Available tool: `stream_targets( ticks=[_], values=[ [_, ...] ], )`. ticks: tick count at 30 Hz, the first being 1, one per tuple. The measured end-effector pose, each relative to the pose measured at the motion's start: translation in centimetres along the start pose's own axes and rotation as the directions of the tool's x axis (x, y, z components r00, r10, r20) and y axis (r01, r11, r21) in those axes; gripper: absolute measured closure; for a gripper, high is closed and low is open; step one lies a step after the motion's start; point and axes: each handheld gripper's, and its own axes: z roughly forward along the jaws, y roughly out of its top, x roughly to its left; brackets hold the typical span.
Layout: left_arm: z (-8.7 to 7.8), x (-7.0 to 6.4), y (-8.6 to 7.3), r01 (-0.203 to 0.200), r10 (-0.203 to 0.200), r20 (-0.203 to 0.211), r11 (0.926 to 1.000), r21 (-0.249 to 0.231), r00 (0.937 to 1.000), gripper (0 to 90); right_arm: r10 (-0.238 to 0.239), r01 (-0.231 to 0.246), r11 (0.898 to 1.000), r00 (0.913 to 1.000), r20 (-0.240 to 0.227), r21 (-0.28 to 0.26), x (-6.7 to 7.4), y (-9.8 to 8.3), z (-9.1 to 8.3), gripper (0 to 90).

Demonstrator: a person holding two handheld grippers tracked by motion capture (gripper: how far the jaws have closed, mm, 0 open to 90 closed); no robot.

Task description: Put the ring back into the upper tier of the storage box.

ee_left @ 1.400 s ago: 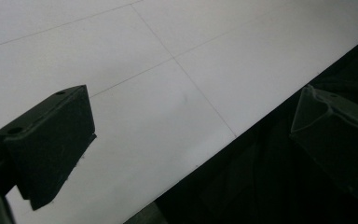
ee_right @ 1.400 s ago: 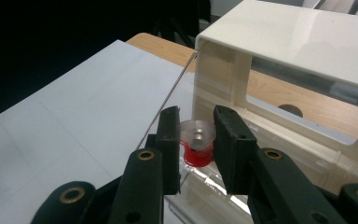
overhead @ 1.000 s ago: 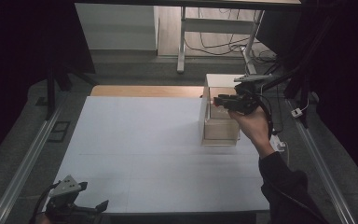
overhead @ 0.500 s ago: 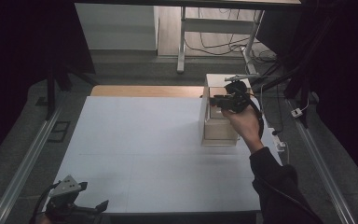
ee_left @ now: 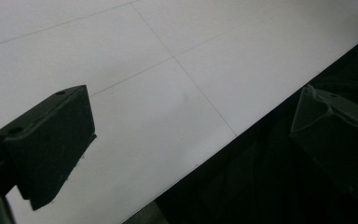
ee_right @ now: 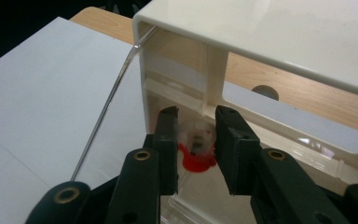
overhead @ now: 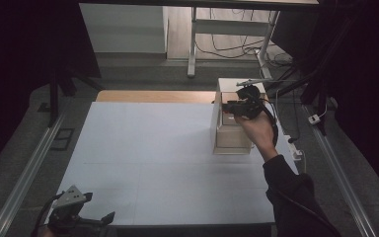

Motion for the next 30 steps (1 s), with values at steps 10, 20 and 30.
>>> stream_targets(
  ticks=[10, 20, 30],
  values=[
    [0.0, 0.0, 0.0, 0.001, -0.001, 0.0, 1.0, 0.001, 1.0, 0.0, -0.002, 0.002, 1.0, 1.0, -0.009, -0.007, -0.3, 0.1, -0.5, 64.9],
    [0.0, 0.0, 0.0, 0.001, -0.001, 0.0, 1.0, 0.002, 1.0, 0.0, -0.002, 0.001, 1.0, 0.9986, -0.053, -0.019, -0.2, 0.2, -2.0, 56.2],
    [0.0, 0.0, 0.0, 0.002, -0.002, 0.001, 1.0, 0.003, 1.0, 0.0, -0.01, 0.008, 1.0, 0.9942, -0.107, -0.017, 0.2, -0.4, -3.3, 45.2]
  ],
)
